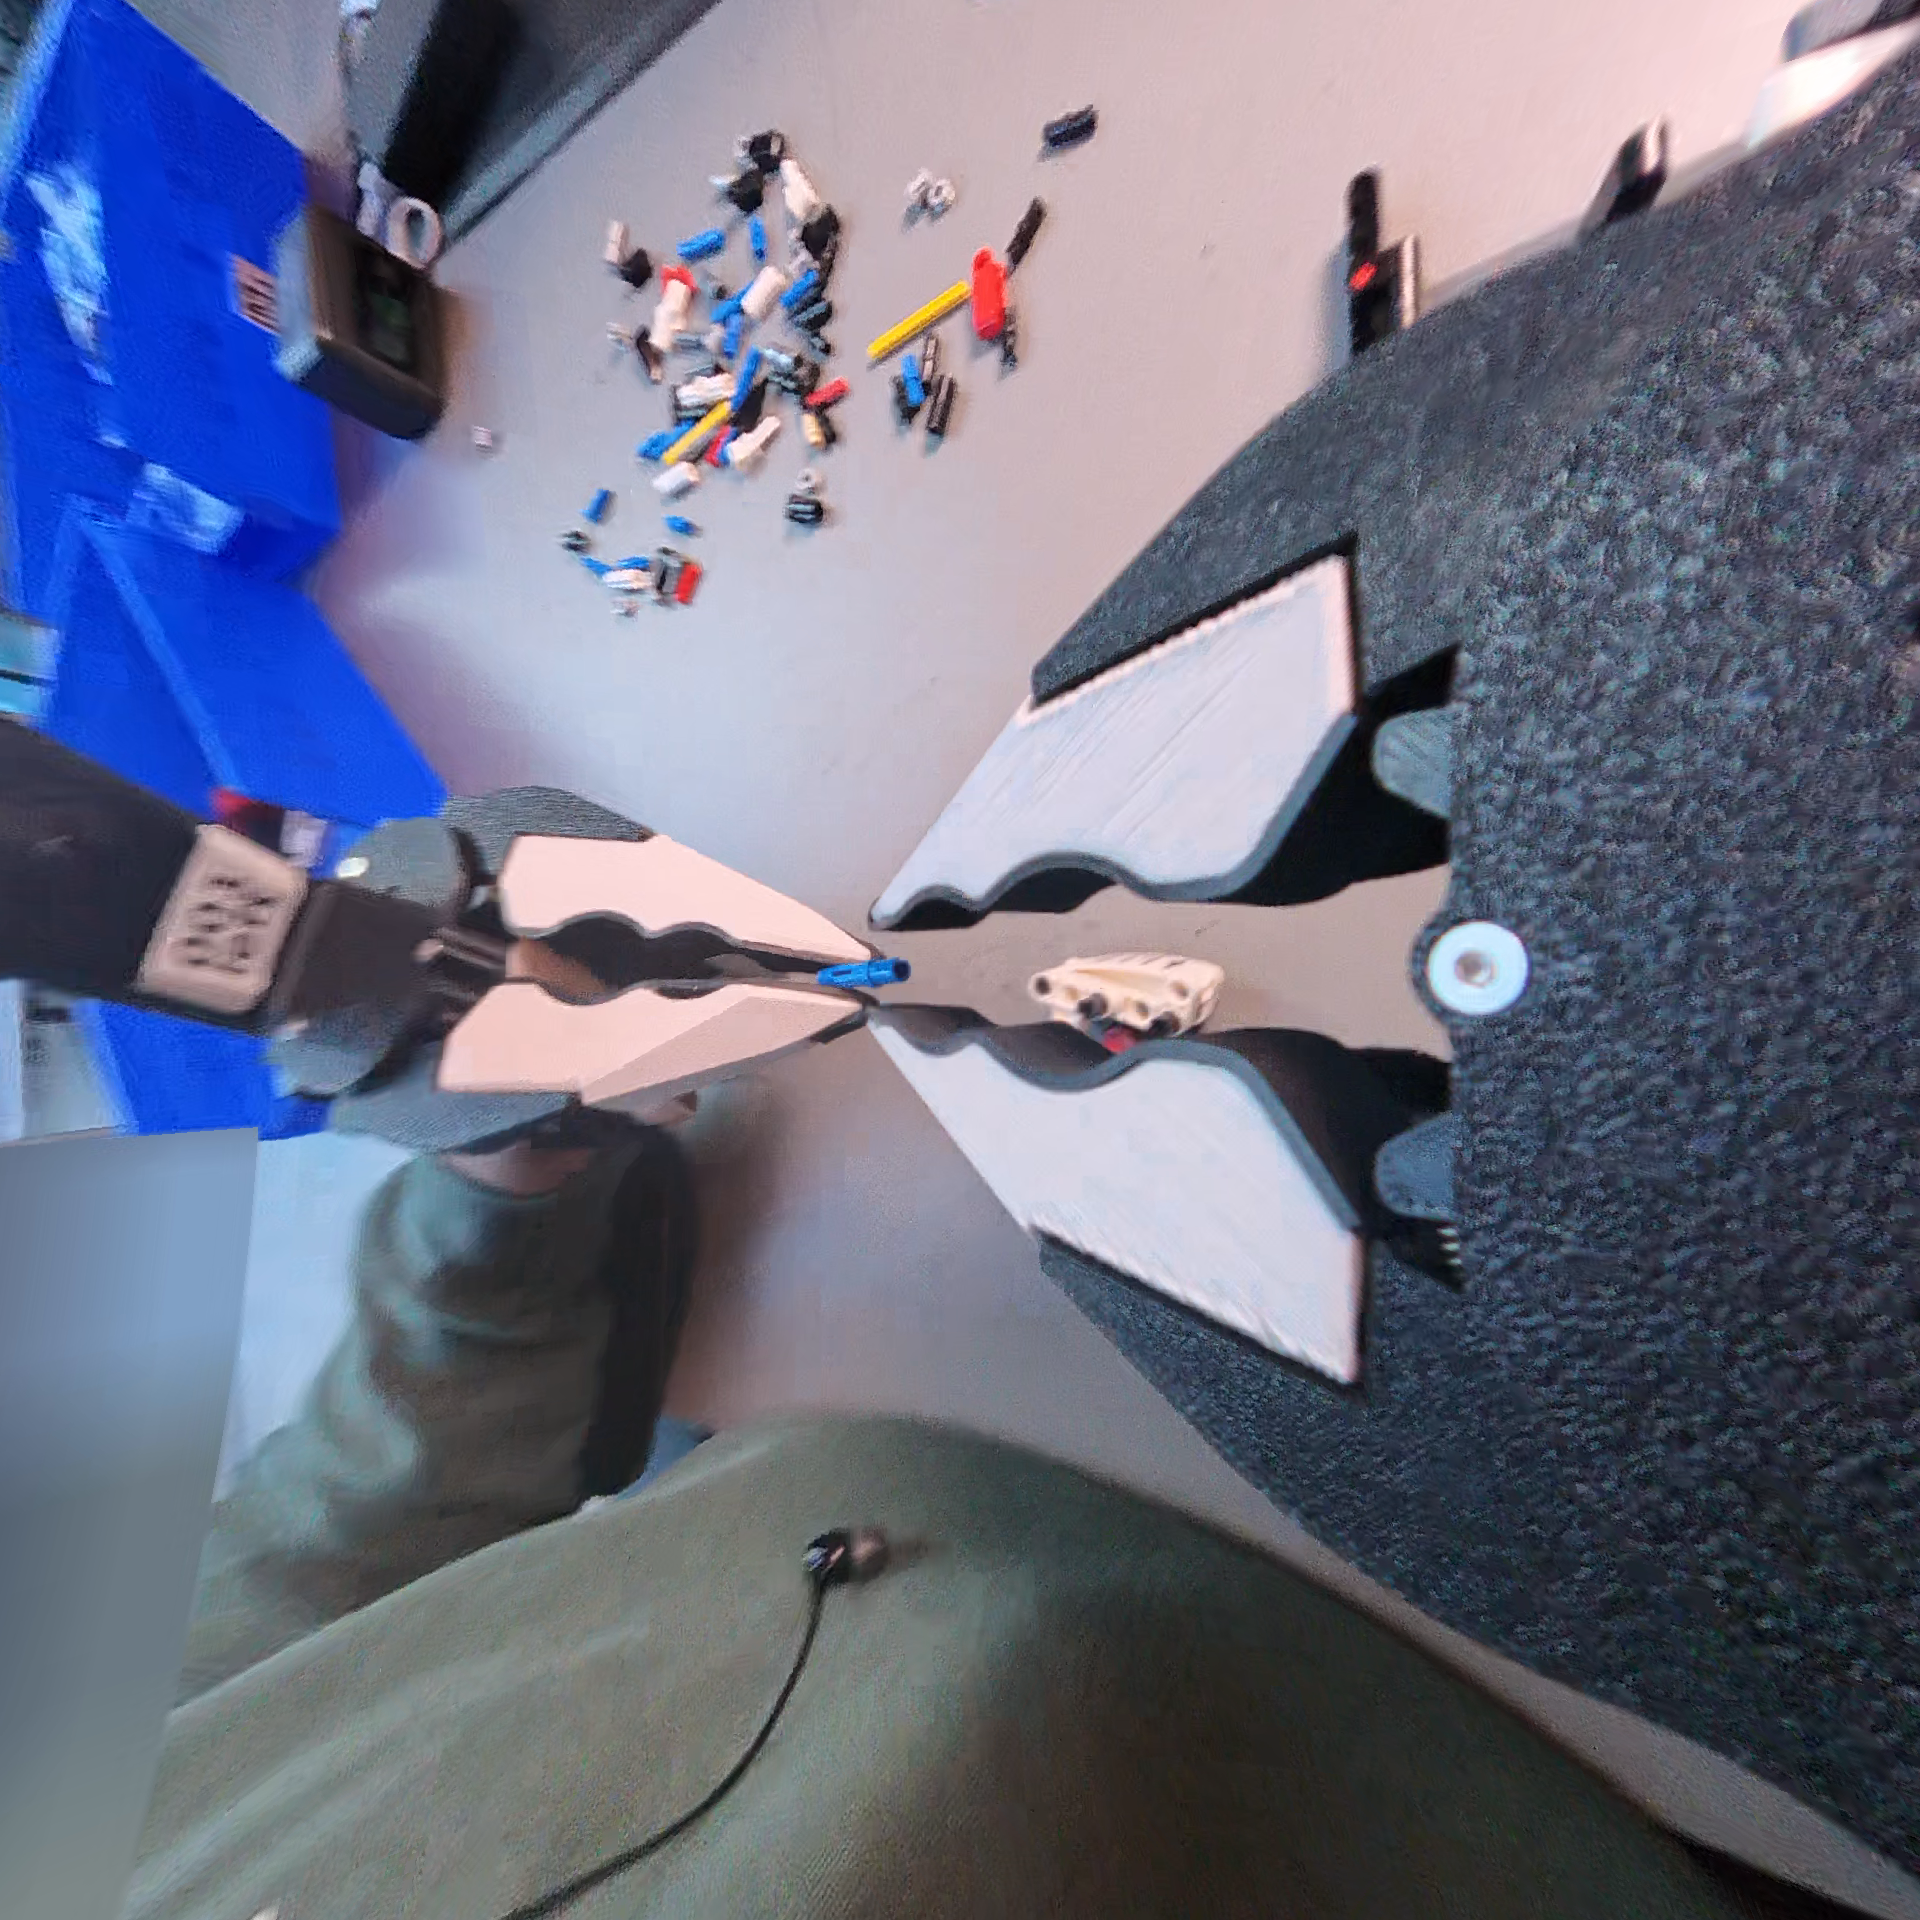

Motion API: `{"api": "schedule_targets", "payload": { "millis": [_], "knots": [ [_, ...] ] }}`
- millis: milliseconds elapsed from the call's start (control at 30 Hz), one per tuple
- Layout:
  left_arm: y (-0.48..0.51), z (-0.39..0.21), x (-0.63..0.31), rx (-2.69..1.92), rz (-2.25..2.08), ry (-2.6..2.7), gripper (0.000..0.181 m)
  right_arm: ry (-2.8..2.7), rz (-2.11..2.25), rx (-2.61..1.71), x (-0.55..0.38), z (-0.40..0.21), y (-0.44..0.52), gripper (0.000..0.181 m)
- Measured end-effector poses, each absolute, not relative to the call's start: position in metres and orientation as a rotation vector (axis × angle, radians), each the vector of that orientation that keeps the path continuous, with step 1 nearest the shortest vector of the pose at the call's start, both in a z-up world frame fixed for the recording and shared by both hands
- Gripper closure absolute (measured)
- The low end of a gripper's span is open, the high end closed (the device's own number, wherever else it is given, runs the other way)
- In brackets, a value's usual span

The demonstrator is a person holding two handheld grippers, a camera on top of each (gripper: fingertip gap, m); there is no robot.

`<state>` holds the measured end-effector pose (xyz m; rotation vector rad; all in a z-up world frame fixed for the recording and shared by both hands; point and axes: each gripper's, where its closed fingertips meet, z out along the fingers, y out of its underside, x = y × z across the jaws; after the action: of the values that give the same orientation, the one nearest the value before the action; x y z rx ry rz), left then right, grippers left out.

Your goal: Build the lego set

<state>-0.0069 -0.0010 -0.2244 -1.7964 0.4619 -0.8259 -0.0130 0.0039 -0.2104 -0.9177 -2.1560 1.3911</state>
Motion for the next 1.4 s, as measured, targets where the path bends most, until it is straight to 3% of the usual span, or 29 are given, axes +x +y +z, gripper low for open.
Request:
{"api": "schedule_targets", "payload": {
  "millis": [400, 500, 733, 933, 1400],
  "knots": [
    [-0.006, -0.200, 0.006, -1.654, -0.984, 0.441, 0.177, -2.037, 1.511, -0.868, -0.006, -0.196, -0.007, 0.176],
    [-0.003, -0.214, 0.003, -1.732, -0.955, 0.447, 0.177, -2.108, 1.417, -0.929, -0.006, -0.209, 0.001, 0.176],
    [0.001, -0.270, -0.007, -2.030, -0.727, 0.630, 0.155, -2.363, 1.066, -1.017, 0.008, -0.251, 0.018, 0.176],
    [0.006, -0.298, 0.004, -2.102, -0.624, 0.886, 0.159, -2.491, 0.918, -1.001, 0.007, -0.264, 0.011, 0.176],
    [0.012, -0.297, 0.018, -2.143, -0.597, 0.766, 0.172, -2.749, 0.441, -0.812, 0.015, -0.269, 0.019, 0.176]
  ]
}}
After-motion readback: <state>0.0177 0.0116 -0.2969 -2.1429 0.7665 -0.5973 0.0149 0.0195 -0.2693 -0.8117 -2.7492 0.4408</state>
